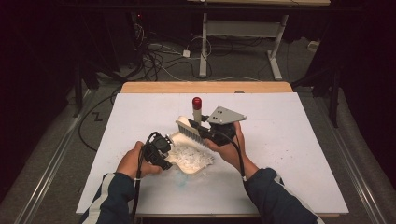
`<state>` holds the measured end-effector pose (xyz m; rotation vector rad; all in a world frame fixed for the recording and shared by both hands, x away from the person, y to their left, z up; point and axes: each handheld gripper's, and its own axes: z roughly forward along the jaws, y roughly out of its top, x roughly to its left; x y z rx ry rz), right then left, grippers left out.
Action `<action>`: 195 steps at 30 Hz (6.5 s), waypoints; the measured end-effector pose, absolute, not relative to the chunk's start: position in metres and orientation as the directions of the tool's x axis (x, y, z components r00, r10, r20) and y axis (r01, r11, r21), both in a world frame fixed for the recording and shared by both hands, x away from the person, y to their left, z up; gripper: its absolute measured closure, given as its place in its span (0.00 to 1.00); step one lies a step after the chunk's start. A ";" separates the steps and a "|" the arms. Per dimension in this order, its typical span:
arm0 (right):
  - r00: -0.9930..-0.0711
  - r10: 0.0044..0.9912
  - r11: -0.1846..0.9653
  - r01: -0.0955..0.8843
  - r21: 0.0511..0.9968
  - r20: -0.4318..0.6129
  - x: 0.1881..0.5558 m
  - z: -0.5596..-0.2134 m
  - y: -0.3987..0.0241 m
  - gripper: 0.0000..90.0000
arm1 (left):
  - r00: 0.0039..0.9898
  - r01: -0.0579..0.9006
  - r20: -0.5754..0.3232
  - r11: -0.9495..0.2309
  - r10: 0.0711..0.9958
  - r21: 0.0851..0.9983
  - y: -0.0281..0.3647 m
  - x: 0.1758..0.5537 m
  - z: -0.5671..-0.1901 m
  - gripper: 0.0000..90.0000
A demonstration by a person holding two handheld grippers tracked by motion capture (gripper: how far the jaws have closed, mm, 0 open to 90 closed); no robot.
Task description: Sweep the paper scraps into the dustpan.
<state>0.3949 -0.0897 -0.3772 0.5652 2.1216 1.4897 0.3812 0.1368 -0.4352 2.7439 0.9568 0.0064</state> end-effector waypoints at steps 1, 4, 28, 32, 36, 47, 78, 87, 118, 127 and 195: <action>-0.790 0.596 0.312 0.063 0.948 -0.144 0.395 -0.375 -0.094 0.80 | 0.784 0.616 -0.077 -0.756 0.616 0.220 0.137 0.381 -0.436 0.70; -0.759 0.634 0.310 0.075 0.948 -0.147 0.395 -0.371 -0.105 0.80 | 0.783 0.617 -0.078 -0.756 0.617 0.219 0.137 0.380 -0.436 0.70; -0.719 0.683 0.375 0.191 0.907 -0.131 0.395 -0.410 -0.082 0.79 | 0.789 0.613 -0.062 -0.774 0.612 0.162 0.157 0.376 -0.430 0.71; -0.758 0.642 0.369 0.177 0.913 -0.112 0.384 -0.407 -0.067 0.80 | 0.790 0.611 -0.063 -0.775 0.610 0.160 0.159 0.375 -0.429 0.71; -0.799 0.595 0.354 0.159 0.922 -0.090 0.375 -0.400 -0.052 0.80 | 0.793 0.607 -0.055 -0.779 0.606 0.156 0.158 0.375 -0.430 0.70; -0.812 0.581 0.280 0.145 0.949 -0.047 0.371 -0.379 -0.056 0.80 | 0.795 0.605 -0.061 -0.780 0.604 0.159 0.167 0.373 -0.431 0.70; -0.753 0.640 0.432 0.188 0.882 -0.154 0.324 -0.397 -0.146 0.80 | 0.875 0.484 -0.003 -0.874 0.484 0.050 0.157 0.333 -0.428 0.70; -0.770 0.624 0.425 0.189 0.885 -0.135 0.310 -0.404 -0.095 0.80 | 0.872 0.489 -0.005 -0.870 0.490 0.060 0.152 0.335 -0.426 0.70; -0.833 0.553 0.420 0.244 0.874 -0.033 0.305 -0.378 -0.156 0.80 | 0.857 0.516 -0.037 -0.854 0.514 0.072 0.152 0.337 -0.434 0.70; -0.878 0.479 0.448 0.252 0.858 0.009 0.293 -0.384 -0.135 0.80 | 0.852 0.524 -0.040 -0.849 0.523 0.064 0.149 0.338 -0.435 0.70; -0.796 0.599 0.454 0.244 0.857 -0.091 0.311 -0.368 -0.192 0.80 | 0.855 0.519 -0.032 -0.853 0.518 0.056 0.146 0.338 -0.438 0.70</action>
